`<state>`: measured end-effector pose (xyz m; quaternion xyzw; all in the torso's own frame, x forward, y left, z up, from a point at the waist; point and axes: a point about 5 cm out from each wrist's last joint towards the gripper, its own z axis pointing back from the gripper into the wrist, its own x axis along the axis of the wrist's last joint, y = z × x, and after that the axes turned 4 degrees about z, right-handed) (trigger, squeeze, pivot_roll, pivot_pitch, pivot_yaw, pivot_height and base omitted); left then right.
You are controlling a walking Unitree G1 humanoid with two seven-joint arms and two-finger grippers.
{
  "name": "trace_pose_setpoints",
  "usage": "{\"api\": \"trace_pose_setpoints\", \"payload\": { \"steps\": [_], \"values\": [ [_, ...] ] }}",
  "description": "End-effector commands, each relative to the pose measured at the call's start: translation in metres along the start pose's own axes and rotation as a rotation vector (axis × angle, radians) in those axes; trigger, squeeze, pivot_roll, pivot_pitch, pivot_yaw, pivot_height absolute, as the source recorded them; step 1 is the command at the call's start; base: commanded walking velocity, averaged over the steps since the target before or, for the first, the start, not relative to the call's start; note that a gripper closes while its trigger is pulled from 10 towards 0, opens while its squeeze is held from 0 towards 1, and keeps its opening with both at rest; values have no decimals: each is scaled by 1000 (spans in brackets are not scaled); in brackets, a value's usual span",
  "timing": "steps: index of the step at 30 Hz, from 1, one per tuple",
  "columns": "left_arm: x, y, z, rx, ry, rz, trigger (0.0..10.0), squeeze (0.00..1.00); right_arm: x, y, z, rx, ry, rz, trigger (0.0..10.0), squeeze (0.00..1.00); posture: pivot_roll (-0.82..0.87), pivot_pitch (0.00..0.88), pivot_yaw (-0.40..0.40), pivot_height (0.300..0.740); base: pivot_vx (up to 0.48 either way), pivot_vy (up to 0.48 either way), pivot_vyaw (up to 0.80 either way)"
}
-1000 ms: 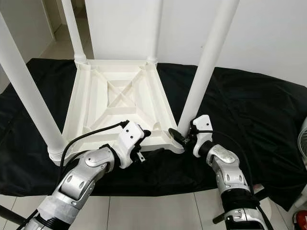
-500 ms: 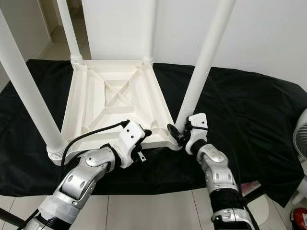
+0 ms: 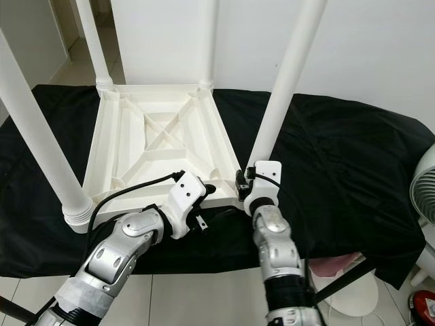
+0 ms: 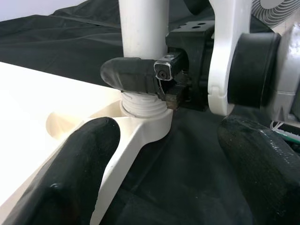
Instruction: Building children table
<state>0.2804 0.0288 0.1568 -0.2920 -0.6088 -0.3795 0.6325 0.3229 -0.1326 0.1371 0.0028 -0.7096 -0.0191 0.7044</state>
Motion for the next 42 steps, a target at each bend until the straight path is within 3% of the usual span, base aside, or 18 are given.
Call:
{"api": "trace_pose_setpoints", "payload": {
  "steps": [1,10,11,17,20,21,22,23,27,32,38,42],
  "values": [
    [-2,0,-1,26,8,10,10000,0,-7,6,4,-21,42,-45,10000,0,49,33,-58,740,0,0,0],
    [-2,1,-2,25,9,4,10000,0,0,2,0,-6,17,-32,10000,0,49,18,-58,740,0,0,0],
    [-2,1,-2,25,8,3,10000,0,1,-1,0,1,7,-42,10000,1000,49,18,-58,740,0,0,0],
    [-3,0,-2,23,8,3,10000,0,12,-12,-1,75,-46,-86,10000,1000,47,15,-60,740,0,0,0],
    [-3,0,-3,24,9,3,10000,0,16,-20,-2,118,-59,-43,10000,1000,47,15,-60,740,0,0,0],
    [-3,0,-3,24,9,4,10000,0,15,-24,-2,155,-50,-10,10000,906,46,16,-60,740,0,0,0],
    [-3,0,-3,25,9,5,10000,0,14,-26,-2,181,-43,11,10000,906,46,16,-60,740,0,0,0],
    [-3,0,-3,25,9,5,10000,0,13,-30,-1,216,-36,39,10000,0,45,17,-60,740,0,0,0],
    [-2,1,-2,27,9,4,10000,0,8,-40,4,346,-17,120,10000,0,41,20,-57,740,0,0,0],
    [-2,2,-2,28,8,4,10000,0,7,-42,5,389,-7,119,10000,0,41,20,-57,740,0,0,0],
    [-1,3,-5,27,6,7,10000,0,-3,-49,10,625,28,231,10000,0,33,22,-49,740,0,0,0],
    [0,4,-5,28,5,5,10000,0,-4,-51,6,663,41,233,10000,0,34,21,-48,740,0,0,0]
  ]
}}
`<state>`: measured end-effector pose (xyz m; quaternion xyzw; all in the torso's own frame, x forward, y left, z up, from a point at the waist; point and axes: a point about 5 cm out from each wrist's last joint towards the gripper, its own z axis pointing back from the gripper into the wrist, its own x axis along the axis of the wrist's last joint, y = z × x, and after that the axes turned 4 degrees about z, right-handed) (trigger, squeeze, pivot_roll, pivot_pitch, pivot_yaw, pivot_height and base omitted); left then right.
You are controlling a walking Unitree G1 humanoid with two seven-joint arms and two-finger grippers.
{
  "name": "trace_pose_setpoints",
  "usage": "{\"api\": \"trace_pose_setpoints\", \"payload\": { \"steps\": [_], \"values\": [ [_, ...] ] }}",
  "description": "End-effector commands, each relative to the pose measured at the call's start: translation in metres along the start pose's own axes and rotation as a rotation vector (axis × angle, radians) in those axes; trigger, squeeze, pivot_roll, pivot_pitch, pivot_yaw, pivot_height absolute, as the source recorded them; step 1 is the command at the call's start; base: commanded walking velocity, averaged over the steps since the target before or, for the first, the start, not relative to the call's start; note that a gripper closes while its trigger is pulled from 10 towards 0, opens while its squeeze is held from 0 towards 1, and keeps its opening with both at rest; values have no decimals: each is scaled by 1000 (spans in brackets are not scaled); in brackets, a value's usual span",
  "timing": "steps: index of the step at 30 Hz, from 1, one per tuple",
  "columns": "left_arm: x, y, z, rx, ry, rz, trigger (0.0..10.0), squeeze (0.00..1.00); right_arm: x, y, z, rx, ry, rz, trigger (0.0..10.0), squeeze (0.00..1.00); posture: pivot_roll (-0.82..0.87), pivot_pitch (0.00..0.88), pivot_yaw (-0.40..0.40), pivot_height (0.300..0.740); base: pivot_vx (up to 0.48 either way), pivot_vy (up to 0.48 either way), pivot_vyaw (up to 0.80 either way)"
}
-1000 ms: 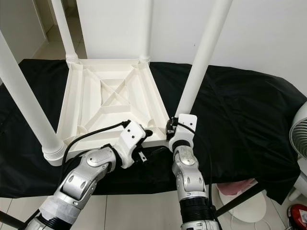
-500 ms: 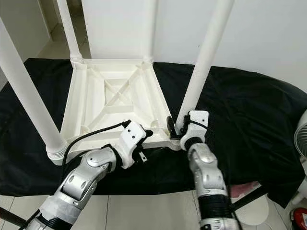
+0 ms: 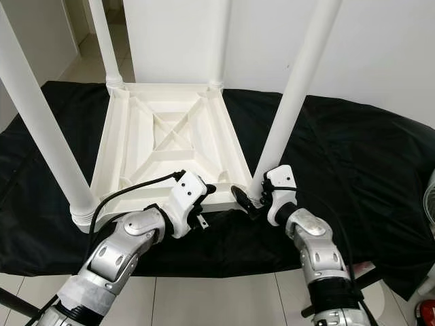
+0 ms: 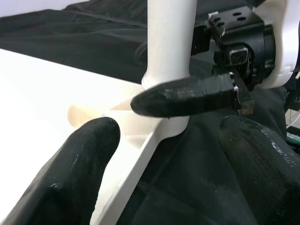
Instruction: Building children table
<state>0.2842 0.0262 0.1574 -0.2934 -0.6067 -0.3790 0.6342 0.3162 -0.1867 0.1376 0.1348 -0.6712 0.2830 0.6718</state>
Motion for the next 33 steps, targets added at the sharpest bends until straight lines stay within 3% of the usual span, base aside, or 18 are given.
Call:
{"api": "trace_pose_setpoints", "payload": {
  "steps": [1,3,4,5,20,21,31,33],
  "values": [
    [-1,2,-1,30,1,0,10000,0,-5,4,-2,41,17,-15,10000,0,34,21,-48,740,0,0,0],
    [0,2,-1,31,1,-2,10000,0,-7,1,-2,39,29,-14,10000,0,39,18,-49,740,0,0,0],
    [0,3,-1,32,1,-4,10000,0,-8,-1,-3,38,32,-18,3608,0,41,19,-49,740,0,0,0],
    [0,4,-1,33,1,-6,10000,0,-10,-3,-2,35,40,-28,0,0,42,18,-50,740,0,0,0],
    [-2,4,-1,26,8,-10,10000,0,-19,-7,3,47,53,-67,0,0,35,26,-44,740,0,0,0],
    [-2,3,-1,23,9,-10,10000,0,-21,-6,3,33,59,-79,10000,0,34,28,-42,740,0,0,0],
    [-2,1,-1,13,9,-8,10000,0,-22,-7,-2,-177,67,-119,10000,0,35,27,-42,740,0,0,0],
    [-2,0,-1,12,8,-7,10000,0,-21,-8,-4,-279,72,-170,10000,0,35,27,-42,740,0,0,0]
  ]
}}
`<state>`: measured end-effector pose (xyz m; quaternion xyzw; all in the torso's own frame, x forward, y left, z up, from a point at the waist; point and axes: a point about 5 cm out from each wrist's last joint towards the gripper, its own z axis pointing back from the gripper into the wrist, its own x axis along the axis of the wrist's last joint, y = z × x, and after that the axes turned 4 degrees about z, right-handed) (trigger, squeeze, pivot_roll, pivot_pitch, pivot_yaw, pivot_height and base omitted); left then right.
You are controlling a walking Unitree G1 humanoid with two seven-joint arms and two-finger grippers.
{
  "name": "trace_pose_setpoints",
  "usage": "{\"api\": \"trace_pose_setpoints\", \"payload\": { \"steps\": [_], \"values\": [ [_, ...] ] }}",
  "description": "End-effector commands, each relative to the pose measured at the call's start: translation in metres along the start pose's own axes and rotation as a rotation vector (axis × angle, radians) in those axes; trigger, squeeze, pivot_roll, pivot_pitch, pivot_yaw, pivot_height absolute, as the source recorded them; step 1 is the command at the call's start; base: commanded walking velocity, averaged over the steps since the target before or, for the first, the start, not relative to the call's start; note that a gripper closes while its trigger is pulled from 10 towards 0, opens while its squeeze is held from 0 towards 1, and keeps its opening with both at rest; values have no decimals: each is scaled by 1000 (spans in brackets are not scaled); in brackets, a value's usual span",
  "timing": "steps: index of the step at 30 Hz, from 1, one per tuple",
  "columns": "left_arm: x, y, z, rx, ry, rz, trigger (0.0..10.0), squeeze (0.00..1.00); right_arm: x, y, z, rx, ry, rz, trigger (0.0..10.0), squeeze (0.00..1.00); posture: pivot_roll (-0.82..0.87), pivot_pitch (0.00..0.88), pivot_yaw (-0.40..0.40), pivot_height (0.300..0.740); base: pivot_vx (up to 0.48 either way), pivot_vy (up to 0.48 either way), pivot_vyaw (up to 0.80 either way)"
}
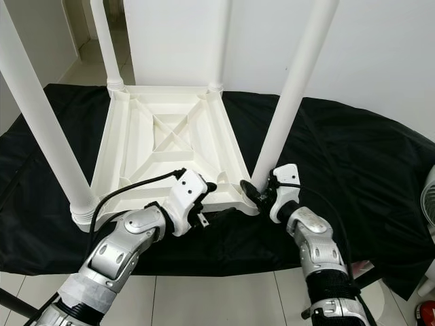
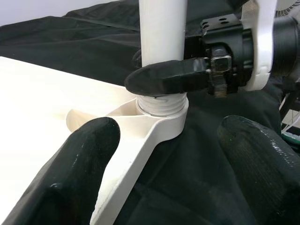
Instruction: Building children table
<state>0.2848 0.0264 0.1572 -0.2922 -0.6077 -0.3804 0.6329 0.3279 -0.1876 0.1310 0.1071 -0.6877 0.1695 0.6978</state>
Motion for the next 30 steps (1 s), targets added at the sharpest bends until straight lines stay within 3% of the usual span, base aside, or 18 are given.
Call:
{"api": "trace_pose_setpoints", "payload": {
  "steps": [1,6,9,11,17,21,28,29,30],
  "values": [
    [-2,0,-1,12,10,-3,10000,0,-14,-5,5,-77,73,-36,10000,0,35,27,-42,740,0,0,0],
    [-3,-3,-2,6,9,-1,10000,0,-17,3,4,-264,80,-99,10000,0,34,22,-46,740,0,0,0],
    [-3,-3,-2,4,9,-1,10000,0,-17,5,4,-300,79,-102,10000,0,34,22,-46,740,0,0,0],
    [-3,-3,-2,4,9,-2,10000,0,-16,12,4,-457,73,-106,10000,0,38,17,-49,740,0,0,0],
    [-3,-4,-2,4,10,-4,10000,0,-11,26,2,-616,72,-139,10000,0,43,10,-50,740,0,0,0],
    [-3,-4,-2,1,10,-3,10000,0,-9,35,-1,-602,68,-147,10000,0,45,8,-48,740,0,0,0],
    [-4,-4,-1,0,11,-6,10000,0,-9,33,0,-621,69,-116,10000,0,41,7,-48,740,0,0,0],
    [-3,-4,-2,0,10,-6,10000,0,-8,33,0,-617,57,-122,10000,1000,40,7,-48,740,0,0,0],
    [-3,-4,-2,0,9,-5,10000,0,-6,33,0,-611,46,-121,10000,1000,40,7,-48,740,0,0,0]
  ]
}}
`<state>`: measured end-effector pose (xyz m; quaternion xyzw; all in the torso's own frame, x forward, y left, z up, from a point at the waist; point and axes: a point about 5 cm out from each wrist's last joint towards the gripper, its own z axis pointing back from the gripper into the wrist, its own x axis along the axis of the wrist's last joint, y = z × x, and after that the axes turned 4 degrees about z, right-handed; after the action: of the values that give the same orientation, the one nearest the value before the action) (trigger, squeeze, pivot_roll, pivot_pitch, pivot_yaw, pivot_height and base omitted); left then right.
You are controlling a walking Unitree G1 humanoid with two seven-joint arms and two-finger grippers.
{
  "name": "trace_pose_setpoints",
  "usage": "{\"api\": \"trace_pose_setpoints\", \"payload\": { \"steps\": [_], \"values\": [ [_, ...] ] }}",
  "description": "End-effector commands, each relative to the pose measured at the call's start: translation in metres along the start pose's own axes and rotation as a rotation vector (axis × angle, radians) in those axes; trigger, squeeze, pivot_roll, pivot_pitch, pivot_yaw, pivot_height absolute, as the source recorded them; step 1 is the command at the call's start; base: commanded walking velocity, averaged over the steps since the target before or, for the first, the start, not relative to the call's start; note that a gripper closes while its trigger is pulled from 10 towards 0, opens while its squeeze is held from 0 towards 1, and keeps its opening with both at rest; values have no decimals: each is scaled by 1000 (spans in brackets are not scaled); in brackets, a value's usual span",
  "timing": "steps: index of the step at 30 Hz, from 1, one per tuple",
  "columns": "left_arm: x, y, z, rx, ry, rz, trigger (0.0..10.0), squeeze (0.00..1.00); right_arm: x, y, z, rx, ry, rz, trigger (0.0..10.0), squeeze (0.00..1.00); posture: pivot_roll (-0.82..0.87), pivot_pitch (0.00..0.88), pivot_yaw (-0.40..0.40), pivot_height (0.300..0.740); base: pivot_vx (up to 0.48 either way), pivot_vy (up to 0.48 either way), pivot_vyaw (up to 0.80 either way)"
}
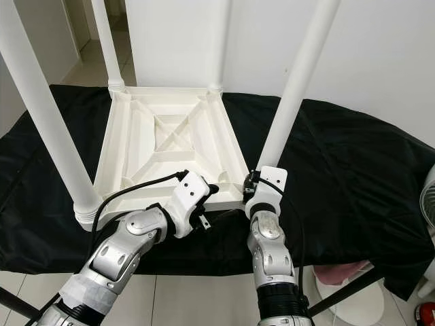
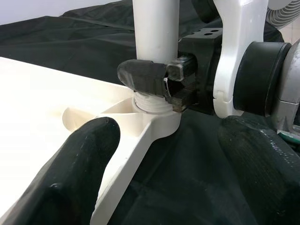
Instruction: Building children table
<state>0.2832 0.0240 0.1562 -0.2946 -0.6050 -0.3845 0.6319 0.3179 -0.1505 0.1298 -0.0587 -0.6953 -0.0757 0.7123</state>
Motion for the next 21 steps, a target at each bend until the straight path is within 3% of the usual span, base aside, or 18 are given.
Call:
{"api": "trace_pose_setpoints", "payload": {
  "steps": [1,8,9,10,11,12,18,20,21],
  "values": [
    [-2,-2,-1,11,6,-4,10000,0,-5,-8,1,-10,17,-8,10000,1000,41,8,-50,740,0,0,0],
    [-2,-1,-1,16,4,-3,10000,0,3,-11,-2,100,-18,-37,10000,1000,39,12,-52,740,0,0,0],
    [-2,-1,-1,17,4,-3,10000,0,4,-13,-3,135,-20,-5,10000,886,39,12,-52,740,0,0,0],
    [-2,-1,-1,17,4,-3,10000,0,4,-13,-3,135,-20,-5,10000,886,39,12,-52,740,0,0,0],
    [-2,-1,-1,17,4,-3,10000,0,4,-14,-4,166,-18,19,10000,522,39,12,-52,740,0,0,0],
    [-1,0,-1,18,4,-3,10000,0,5,-14,-4,219,-16,34,10000,0,36,16,-51,740,0,0,0],
    [-1,0,-1,20,3,-5,10000,0,11,-20,-7,334,-44,109,10000,0,33,17,-48,740,0,0,0],
    [-1,1,-1,22,2,-6,10000,0,15,-25,-11,453,-70,191,10000,0,34,17,-48,740,0,0,0],
    [-1,1,-1,22,2,-6,10000,0,15,-25,-11,453,-70,191,10000,0,34,17,-48,740,0,0,0]
  ]
}}
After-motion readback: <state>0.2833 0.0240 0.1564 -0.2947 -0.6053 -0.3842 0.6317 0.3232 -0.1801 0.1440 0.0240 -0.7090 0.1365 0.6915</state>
